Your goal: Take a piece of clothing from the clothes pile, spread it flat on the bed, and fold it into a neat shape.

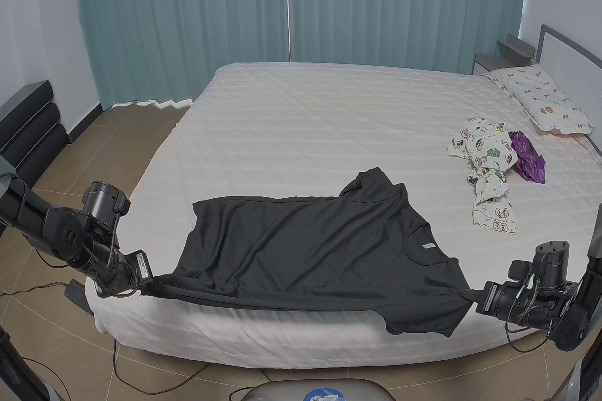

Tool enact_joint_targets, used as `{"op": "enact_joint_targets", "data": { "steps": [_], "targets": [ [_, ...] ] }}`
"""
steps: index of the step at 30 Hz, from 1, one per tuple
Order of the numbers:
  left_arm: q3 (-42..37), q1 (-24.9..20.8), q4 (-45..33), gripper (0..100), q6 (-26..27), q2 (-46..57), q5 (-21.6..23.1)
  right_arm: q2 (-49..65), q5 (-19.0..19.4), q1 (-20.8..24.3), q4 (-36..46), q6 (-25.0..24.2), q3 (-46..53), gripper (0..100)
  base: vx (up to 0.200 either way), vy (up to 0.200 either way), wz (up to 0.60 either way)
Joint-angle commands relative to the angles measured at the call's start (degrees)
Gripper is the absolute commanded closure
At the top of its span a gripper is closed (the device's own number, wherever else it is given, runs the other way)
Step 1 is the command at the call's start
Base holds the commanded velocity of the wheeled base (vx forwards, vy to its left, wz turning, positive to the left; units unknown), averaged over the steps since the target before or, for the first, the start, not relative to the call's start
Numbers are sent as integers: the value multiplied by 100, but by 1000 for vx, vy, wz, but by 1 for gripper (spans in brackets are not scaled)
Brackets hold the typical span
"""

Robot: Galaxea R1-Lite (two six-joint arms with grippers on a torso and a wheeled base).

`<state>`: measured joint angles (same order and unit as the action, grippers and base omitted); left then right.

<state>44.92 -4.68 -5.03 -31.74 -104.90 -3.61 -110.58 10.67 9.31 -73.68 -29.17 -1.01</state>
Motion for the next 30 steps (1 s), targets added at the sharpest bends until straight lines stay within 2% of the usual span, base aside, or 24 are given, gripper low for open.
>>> {"op": "enact_joint_targets", "data": {
  "steps": [1, 7, 16, 24, 30],
  "targets": [
    [-203, -24, -6, 100, 125, 110, -17, 423, -12, 35, 346, 96, 101, 100, 0, 0, 0],
    [-326, -24, -33, 100, 204, 295, -35, 502, -30, 35, 574, 113, 101, 100, 0, 0, 0],
    [-397, -33, -569, 100, 423, 567, -35, 1091, -38, 44, 1638, 421, 101, 100, 0, 0, 0],
    [-423, -42, -674, 100, 459, 567, -43, 1118, -38, 0, 1699, 544, 31, 100, 0, 0, 0],
    [43, -42, -639, 100, 397, 523, -8, 977, -21, -123, 1805, 535, -751, 100, 0, 0, 0]
  ]
}}
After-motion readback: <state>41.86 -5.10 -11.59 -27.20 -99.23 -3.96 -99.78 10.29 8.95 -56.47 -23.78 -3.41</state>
